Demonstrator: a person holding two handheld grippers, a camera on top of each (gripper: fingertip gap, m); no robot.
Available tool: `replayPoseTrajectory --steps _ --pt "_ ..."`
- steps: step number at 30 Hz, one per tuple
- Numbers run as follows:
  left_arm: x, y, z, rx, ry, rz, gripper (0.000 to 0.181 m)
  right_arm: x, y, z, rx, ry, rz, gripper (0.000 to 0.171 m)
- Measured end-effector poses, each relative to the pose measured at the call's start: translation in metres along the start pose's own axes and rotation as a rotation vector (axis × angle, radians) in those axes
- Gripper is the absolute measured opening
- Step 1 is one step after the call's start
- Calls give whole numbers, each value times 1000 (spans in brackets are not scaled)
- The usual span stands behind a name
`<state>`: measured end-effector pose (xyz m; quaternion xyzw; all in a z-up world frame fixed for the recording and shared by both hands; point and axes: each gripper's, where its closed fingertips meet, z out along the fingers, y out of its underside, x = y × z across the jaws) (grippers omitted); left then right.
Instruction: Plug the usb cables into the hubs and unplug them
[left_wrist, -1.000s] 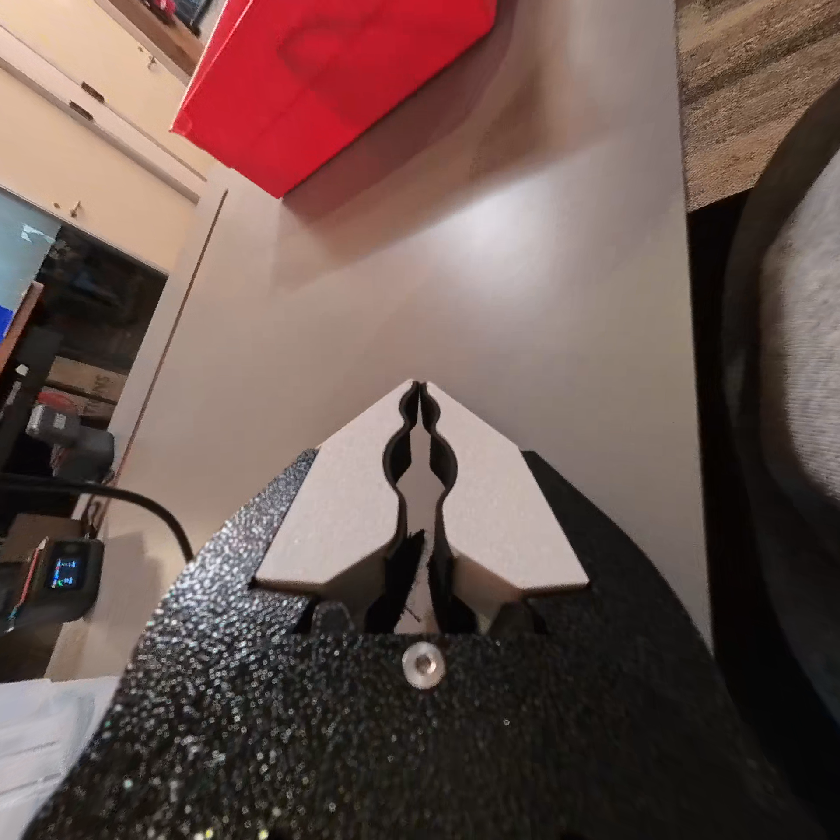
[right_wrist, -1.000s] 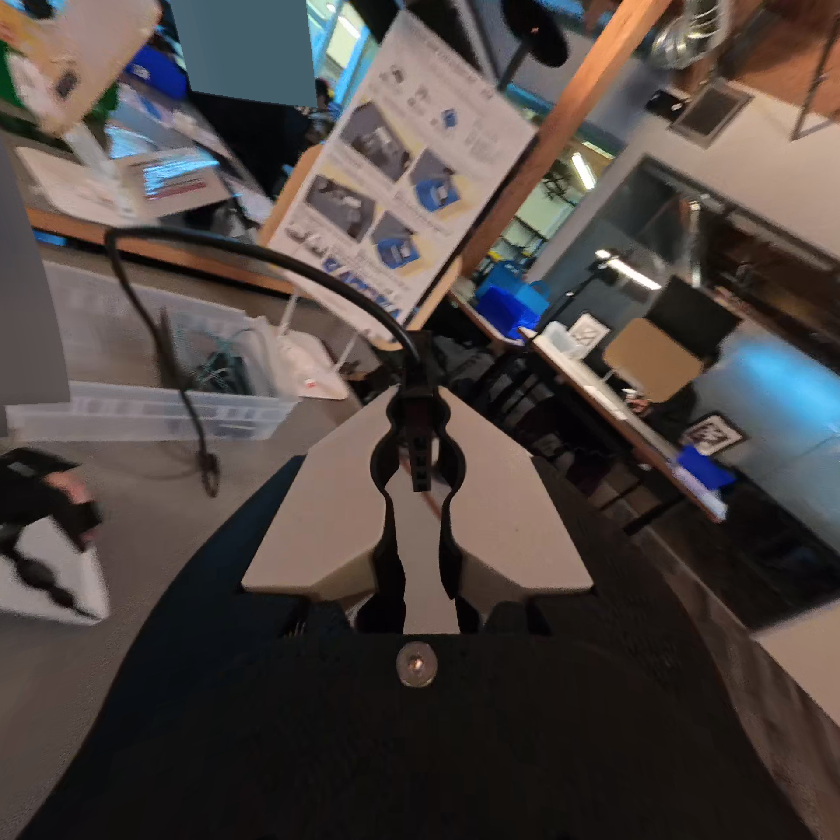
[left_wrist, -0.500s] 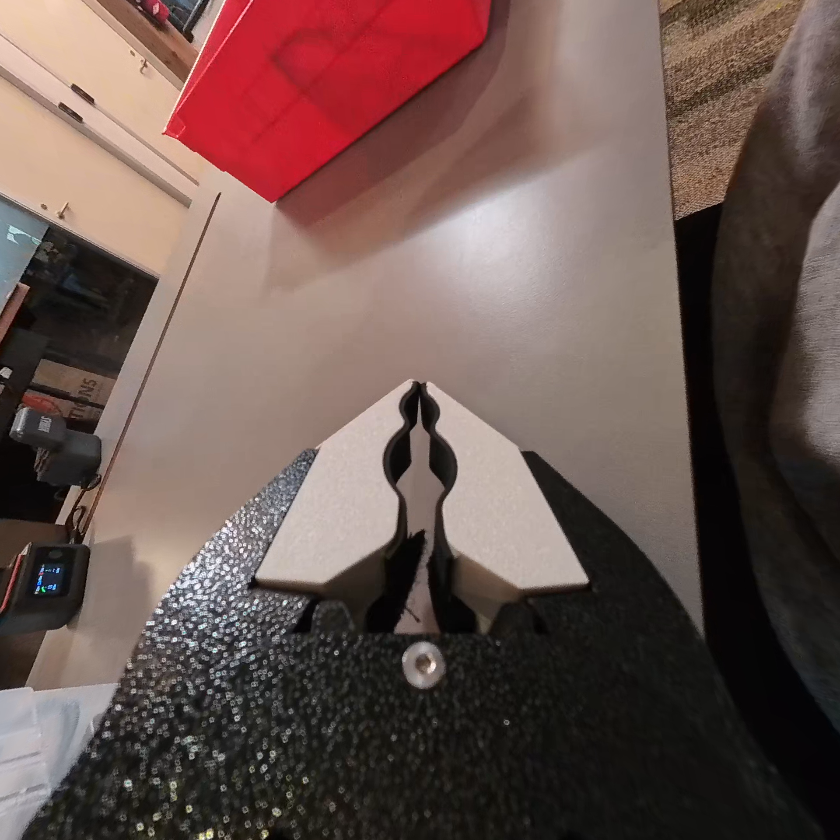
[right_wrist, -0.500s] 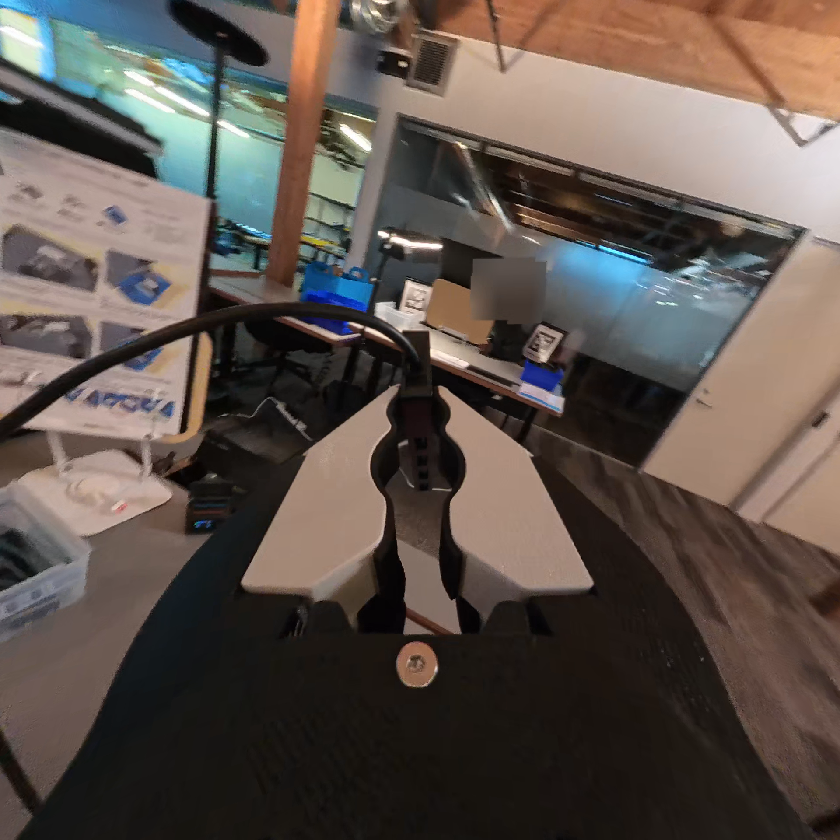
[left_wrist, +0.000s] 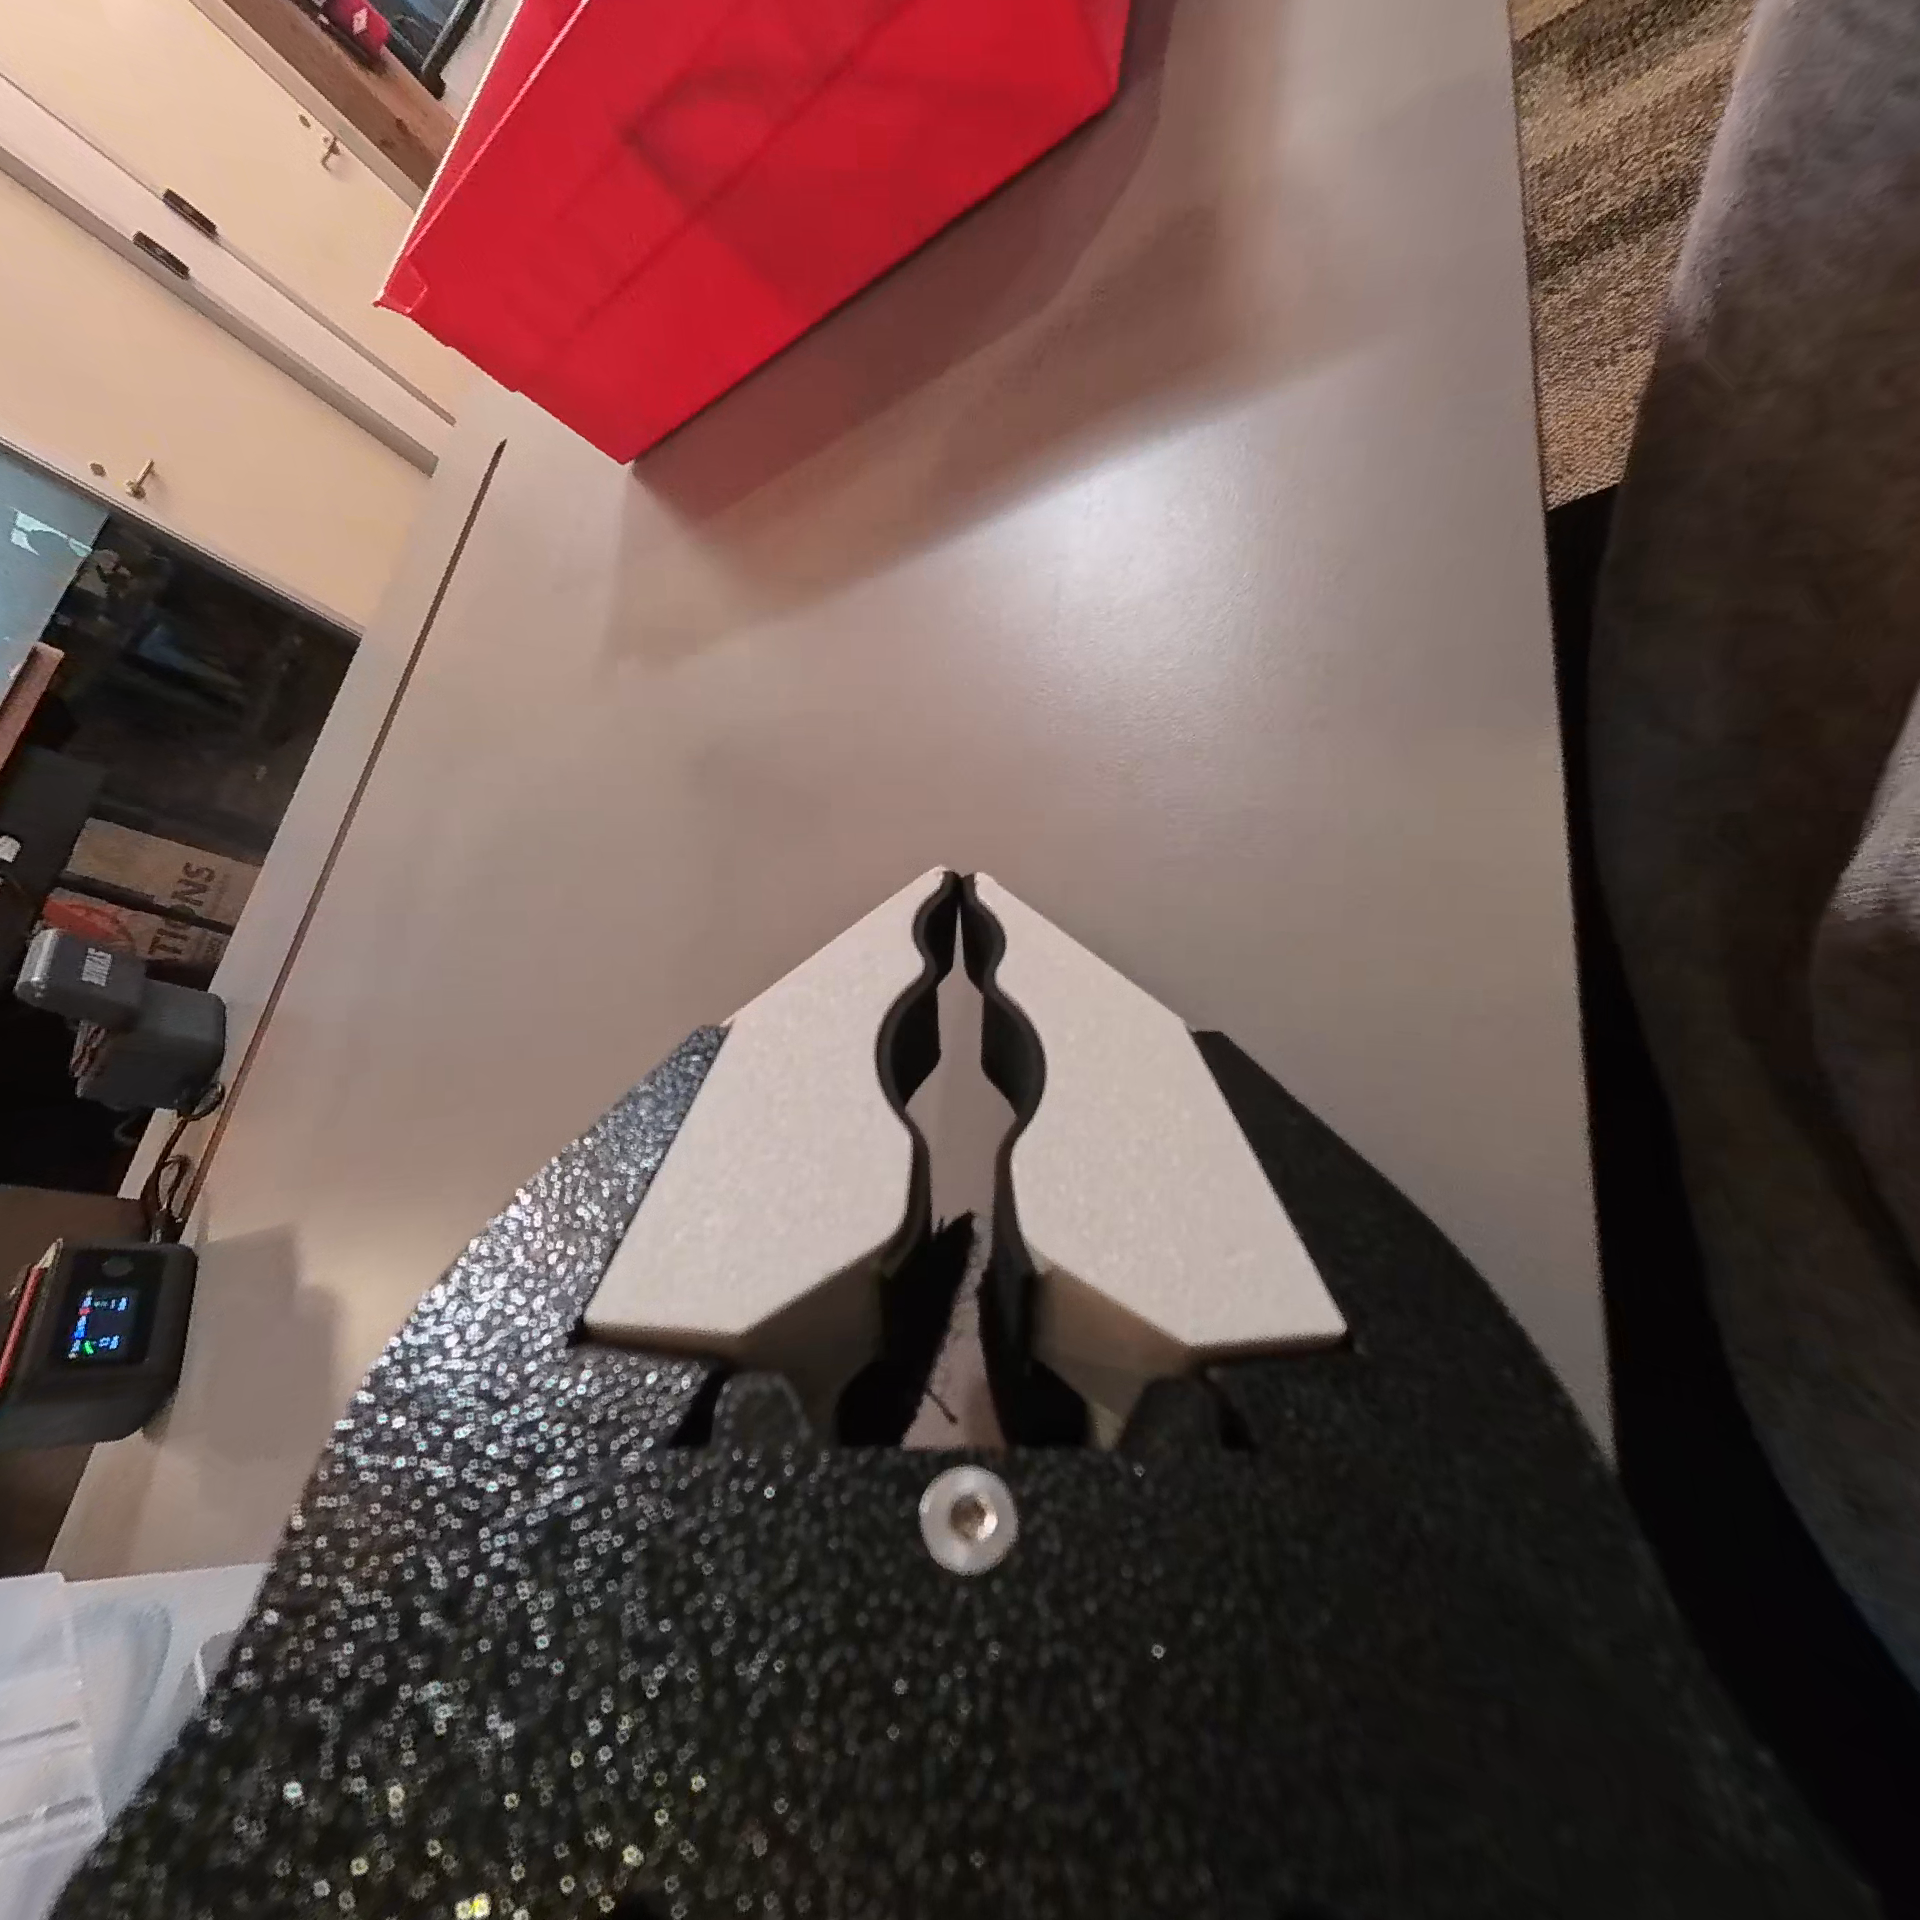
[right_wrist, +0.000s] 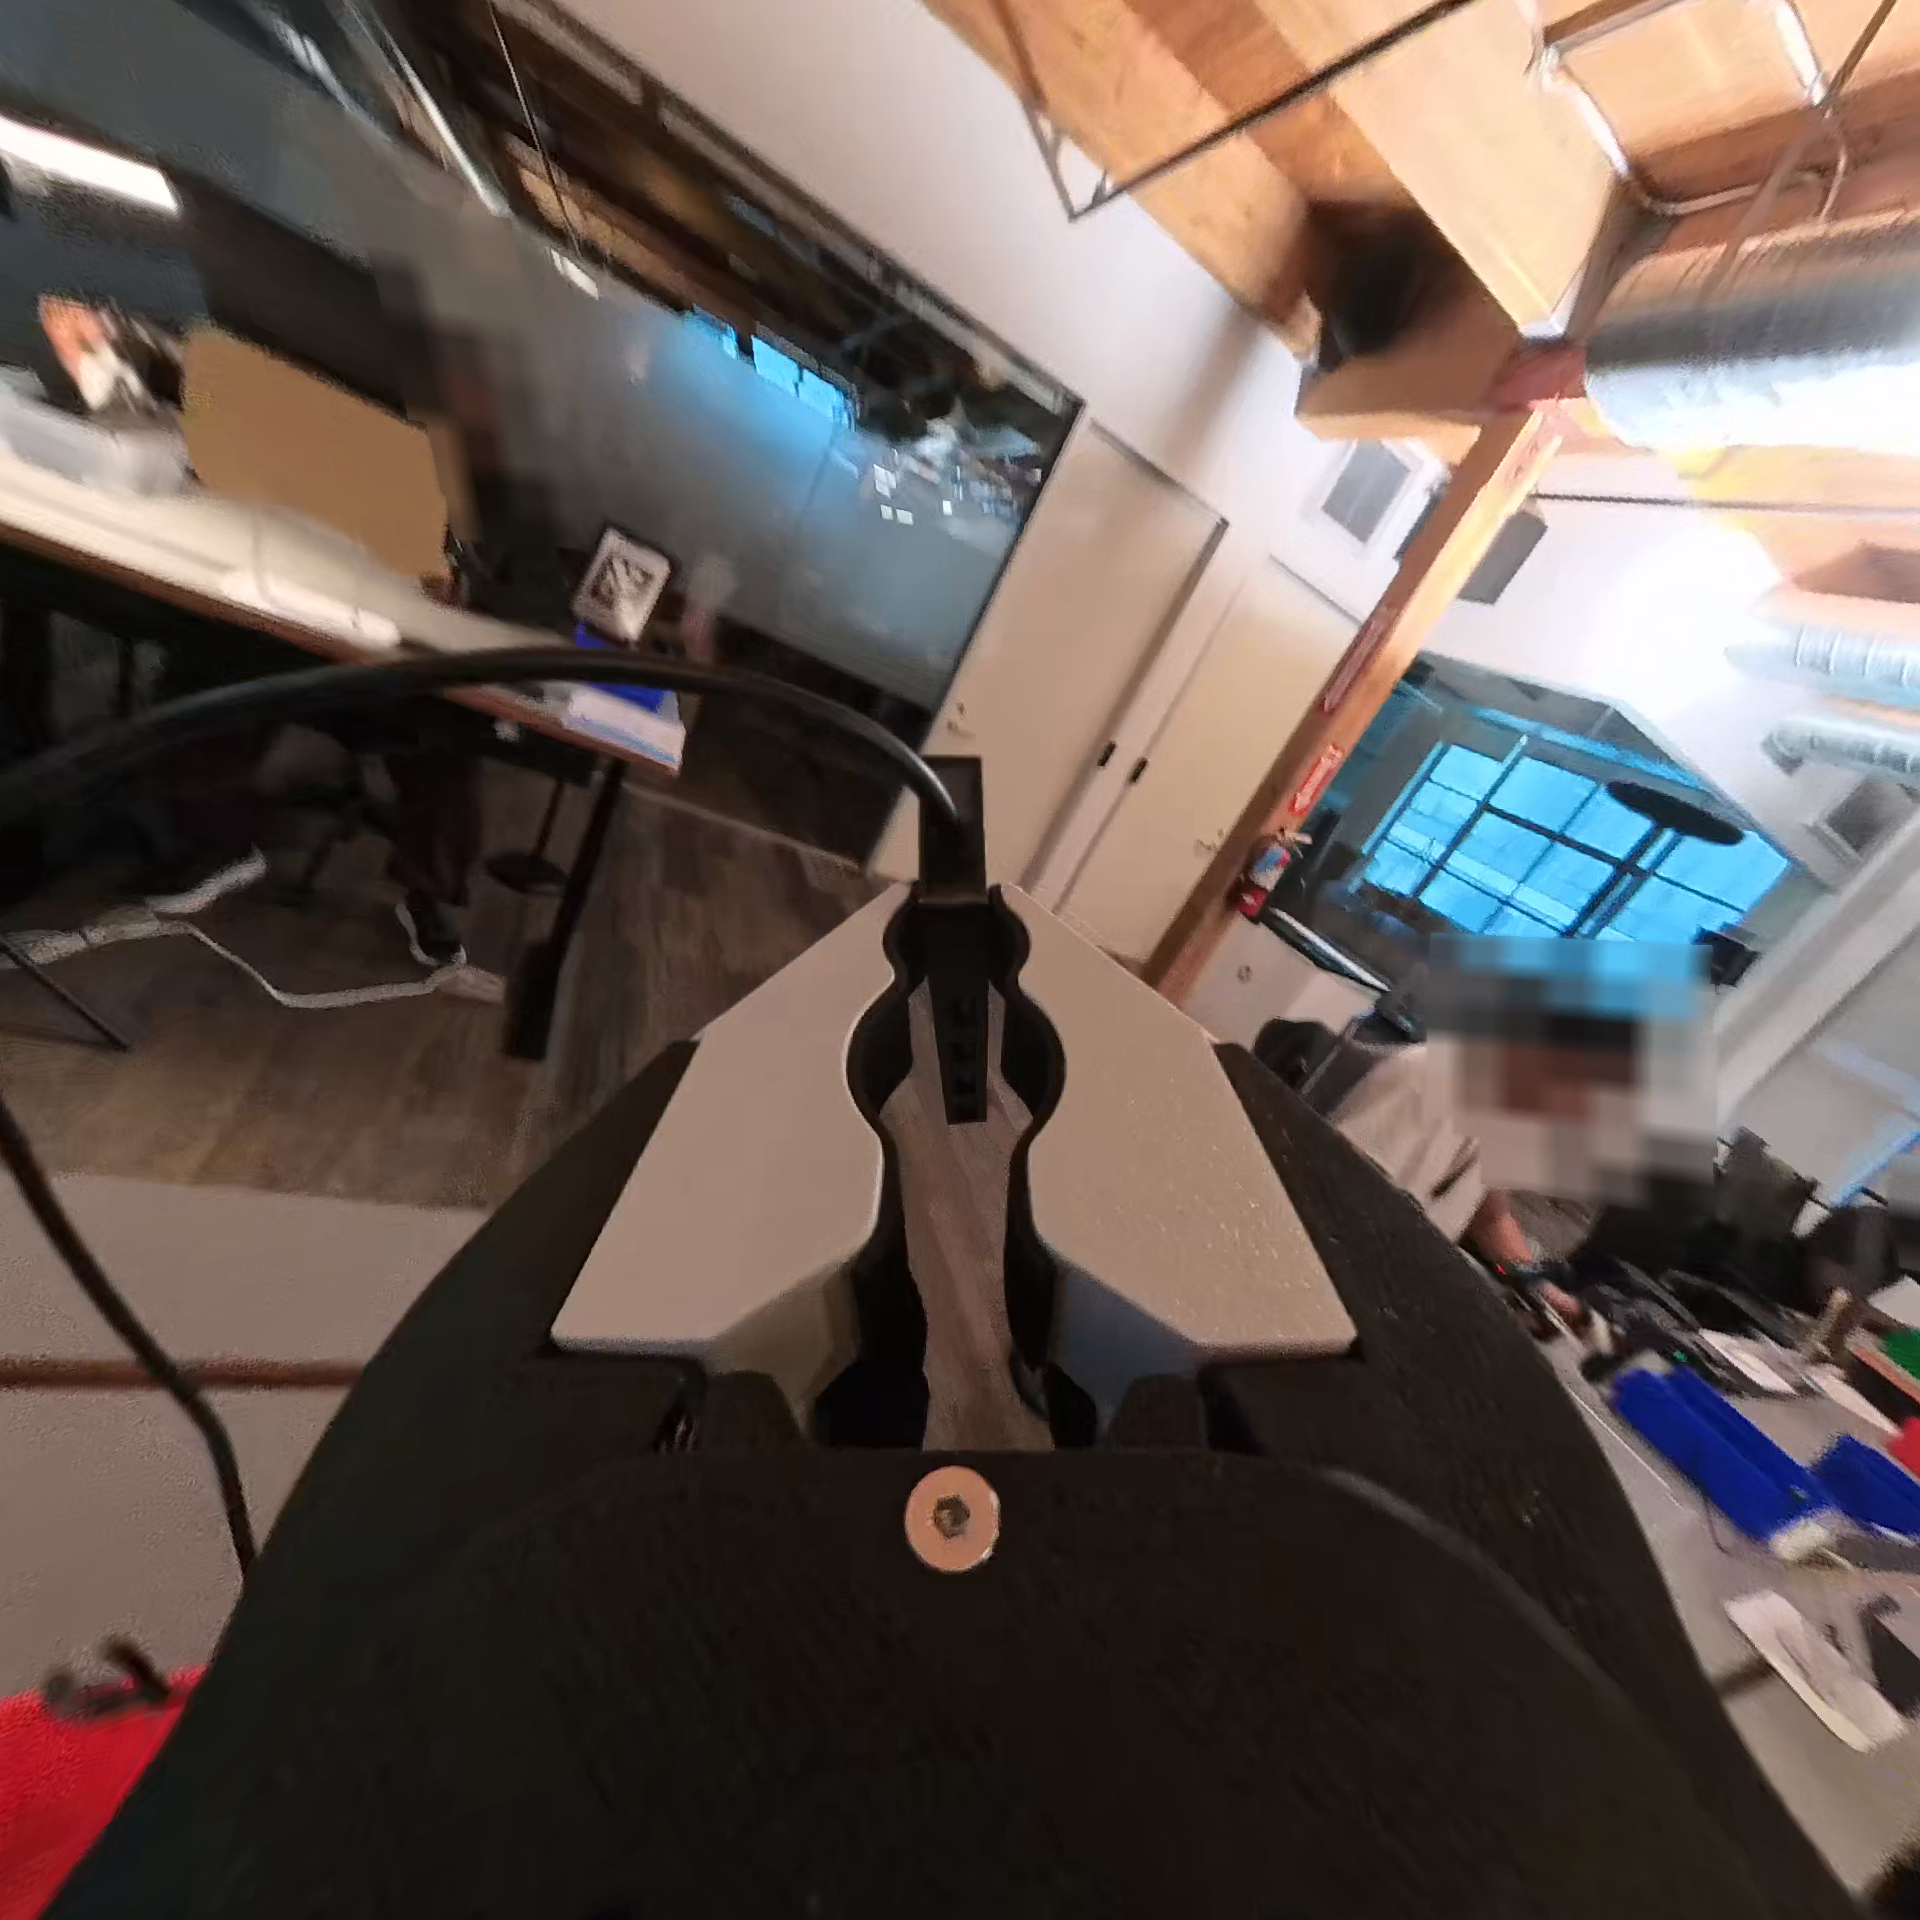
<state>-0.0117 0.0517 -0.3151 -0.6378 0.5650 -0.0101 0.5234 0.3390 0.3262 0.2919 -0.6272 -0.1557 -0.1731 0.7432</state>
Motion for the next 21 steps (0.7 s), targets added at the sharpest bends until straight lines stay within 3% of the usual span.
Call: replayPoseTrajectory --steps 5,10,13,21 --pt "0 0 0 -1 -3 1 0 -25 90 27 -168 -28 -112 9" --pt "0 0 0 2 1 -6 0 -50 134 34 -190 -97 -105 9" --pt "-1 0 0 2 2 -13 0 -48 128 35 -173 -94 -75 9" --pt "-1 0 0 5 1 -8 0 -5 54 33 -100 24 -29 9"
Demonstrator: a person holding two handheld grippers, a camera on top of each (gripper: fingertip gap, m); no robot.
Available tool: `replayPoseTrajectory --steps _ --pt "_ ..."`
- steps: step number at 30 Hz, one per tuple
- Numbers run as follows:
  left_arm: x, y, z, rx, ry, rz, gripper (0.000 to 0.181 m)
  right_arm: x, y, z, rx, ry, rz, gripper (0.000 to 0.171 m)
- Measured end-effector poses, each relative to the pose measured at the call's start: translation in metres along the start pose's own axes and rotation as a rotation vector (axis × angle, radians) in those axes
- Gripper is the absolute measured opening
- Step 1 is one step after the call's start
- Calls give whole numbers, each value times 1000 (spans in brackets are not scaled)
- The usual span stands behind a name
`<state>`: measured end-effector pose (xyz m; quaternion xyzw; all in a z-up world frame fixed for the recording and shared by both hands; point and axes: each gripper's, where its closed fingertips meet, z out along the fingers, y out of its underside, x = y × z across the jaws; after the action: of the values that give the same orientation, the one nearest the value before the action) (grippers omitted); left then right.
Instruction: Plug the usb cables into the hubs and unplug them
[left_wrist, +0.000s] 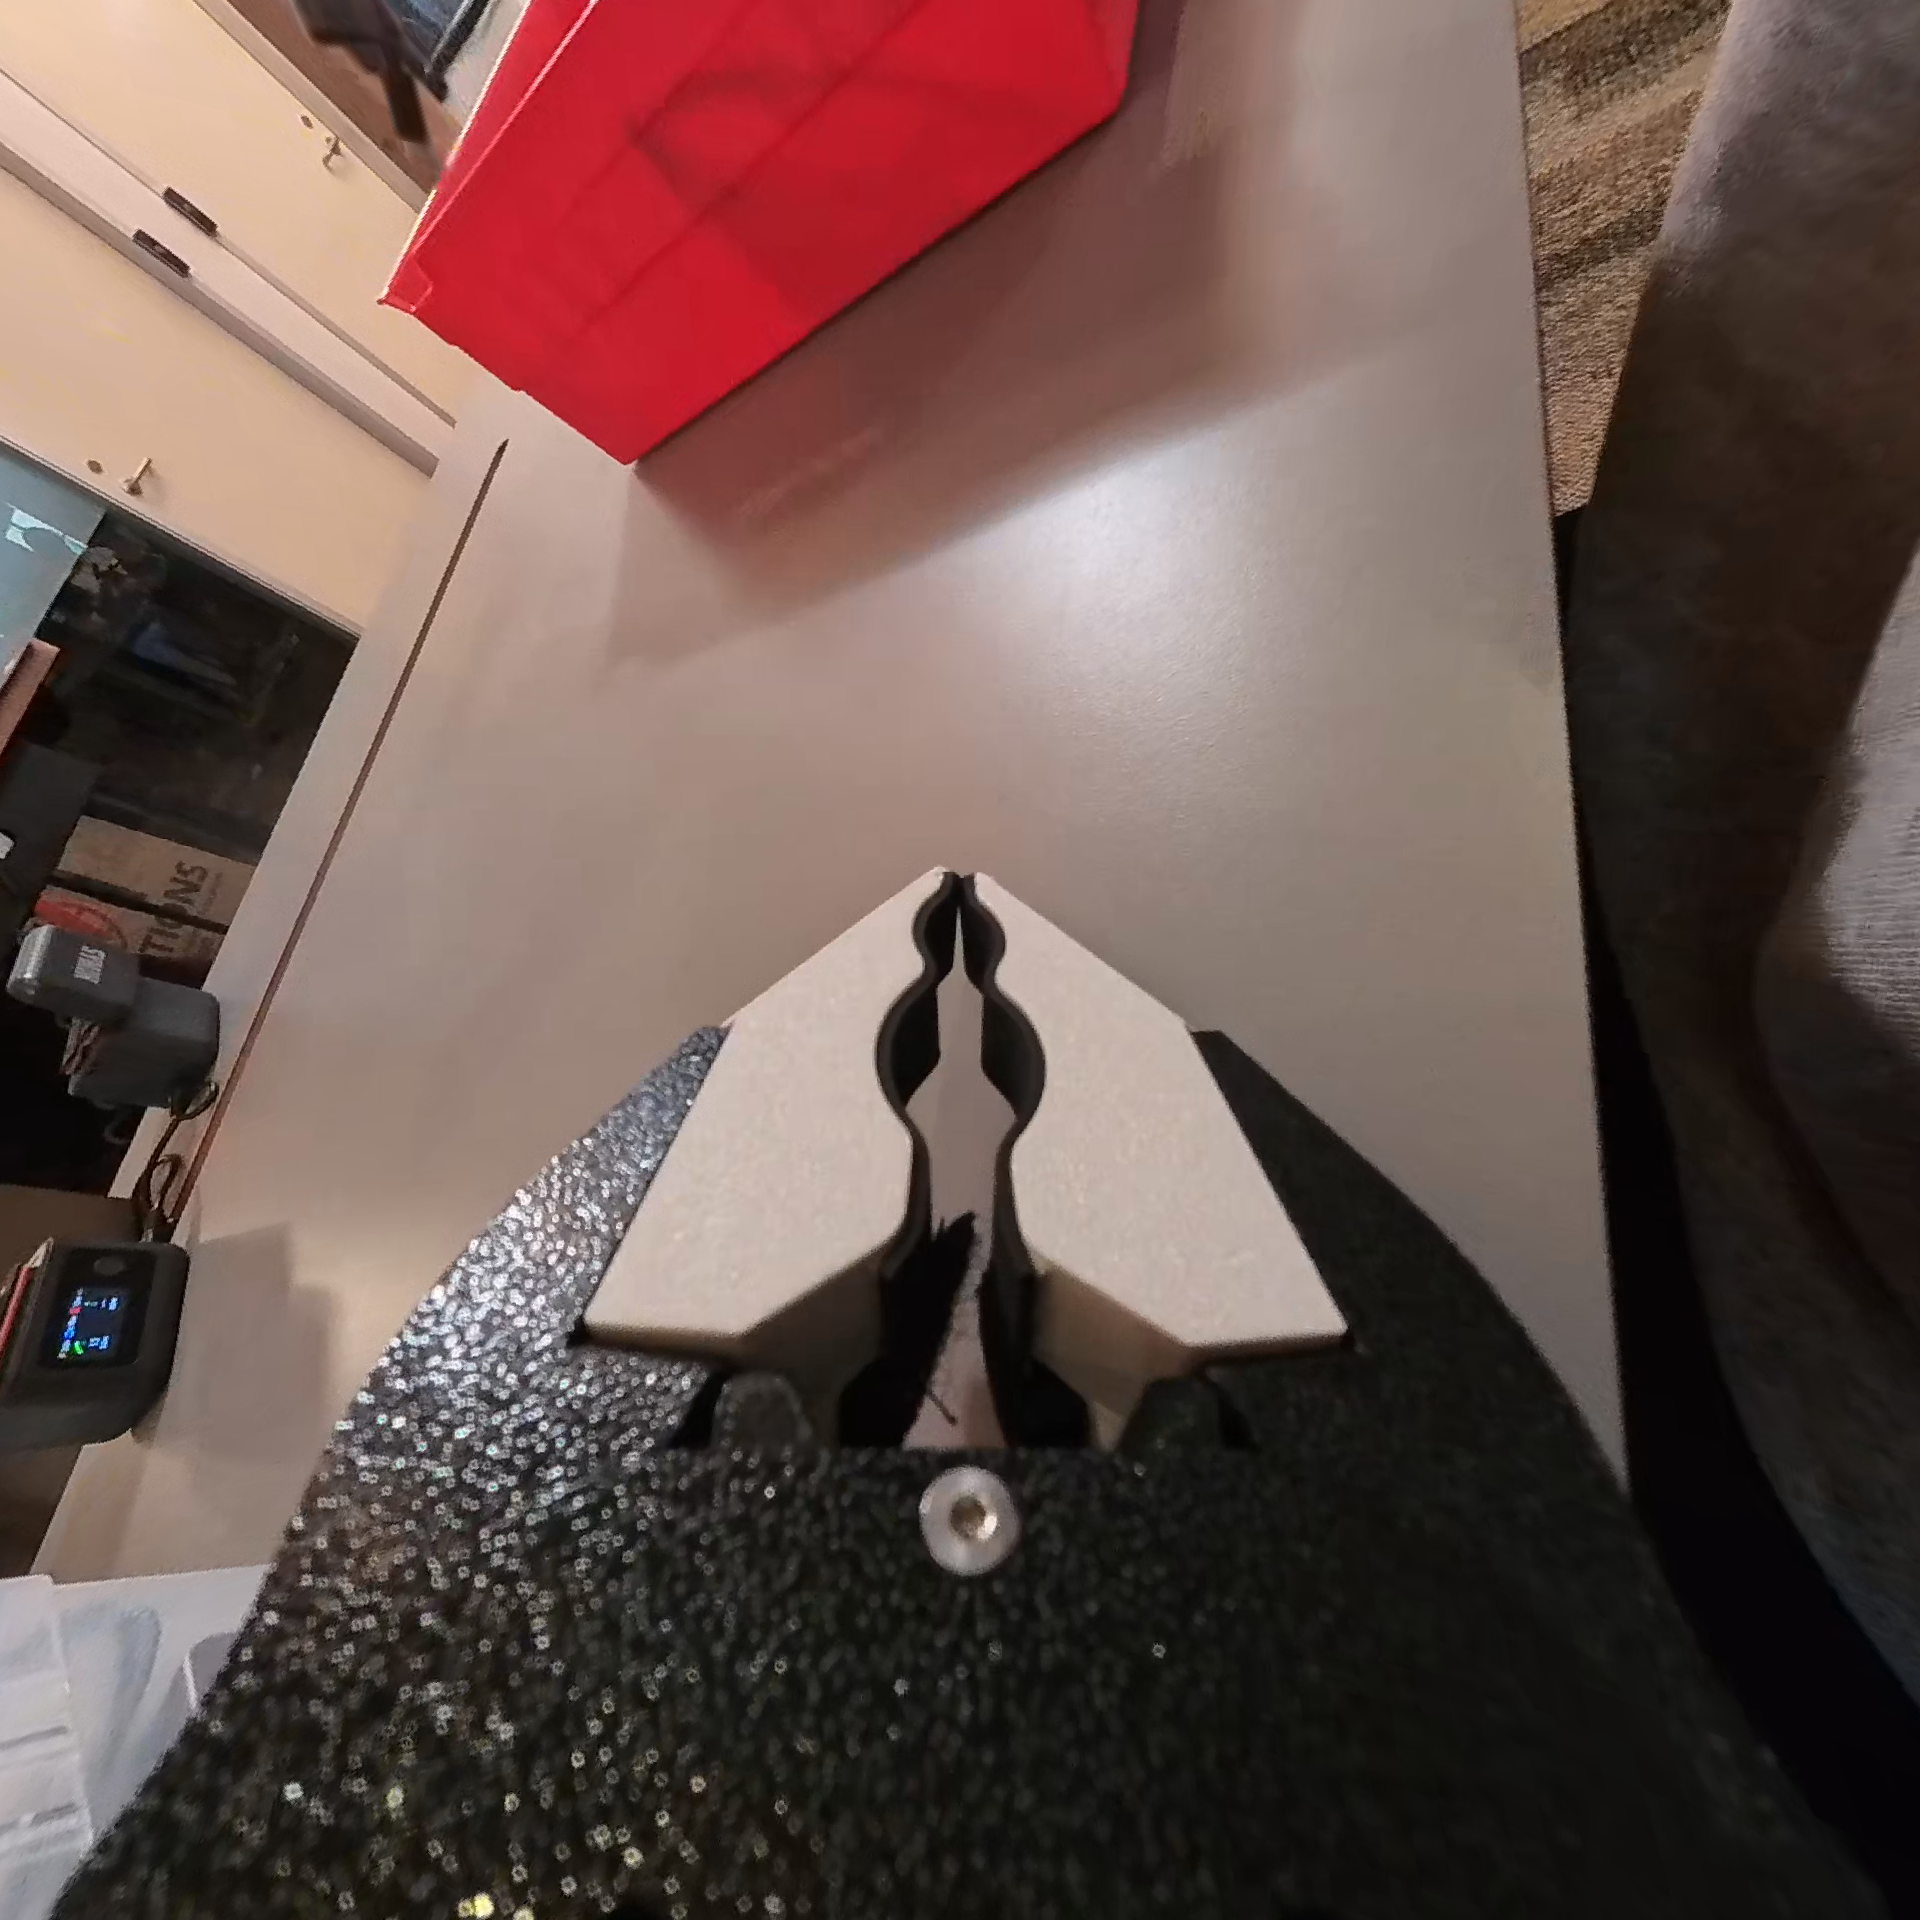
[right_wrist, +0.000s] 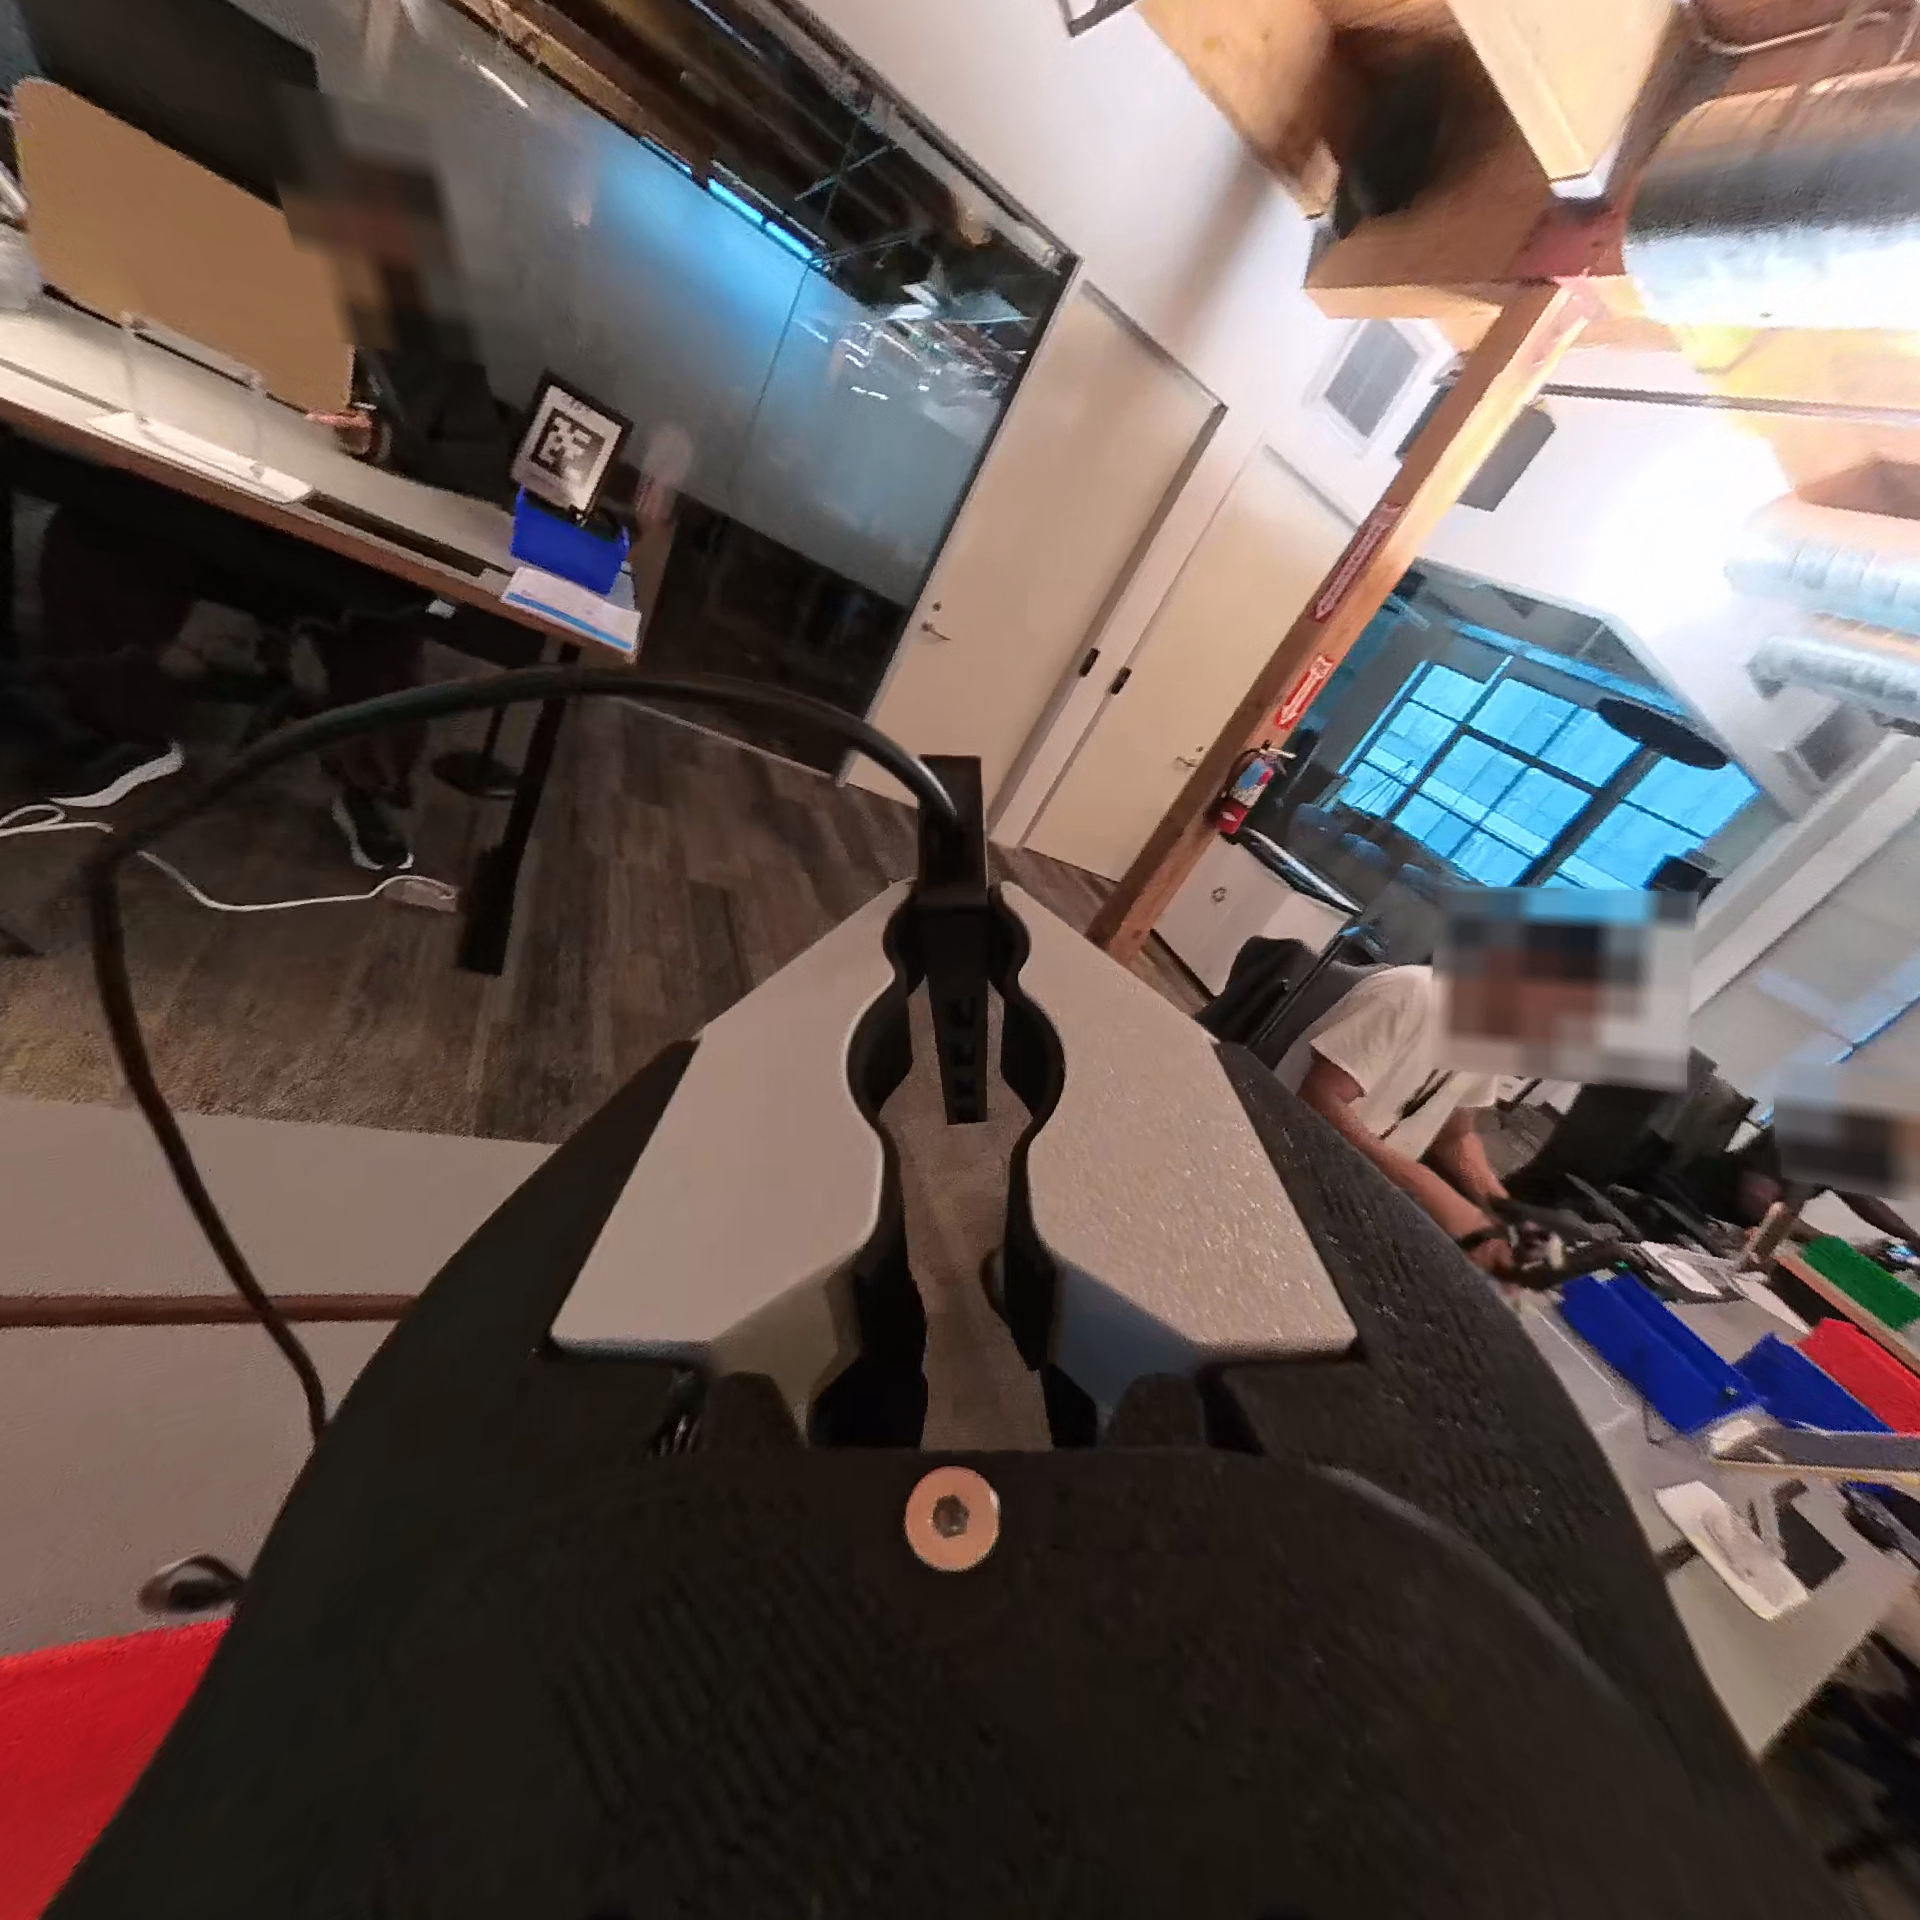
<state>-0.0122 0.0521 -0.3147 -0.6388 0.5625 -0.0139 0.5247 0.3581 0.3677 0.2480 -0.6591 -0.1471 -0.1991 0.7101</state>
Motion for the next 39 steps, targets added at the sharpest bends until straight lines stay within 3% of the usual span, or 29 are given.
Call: replayPoseTrajectory --steps 8,20,26,32,39 --pt "0 0 0 1 -2 4 0 6 -6 -3 0 10 -7 9" --pt "0 0 0 -1 -5 9 0 -92 77 0 -64 -172 -315 9" --pt "0 0 0 -3 -7 12 0 -184 140 -20 -103 -476 -341 9" --pt "0 0 0 -5 -11 19 0 -265 220 -45 -259 -876 -161 9" --pt "0 0 0 -6 -11 22 0 -278 328 -39 -655 -870 -218 10"
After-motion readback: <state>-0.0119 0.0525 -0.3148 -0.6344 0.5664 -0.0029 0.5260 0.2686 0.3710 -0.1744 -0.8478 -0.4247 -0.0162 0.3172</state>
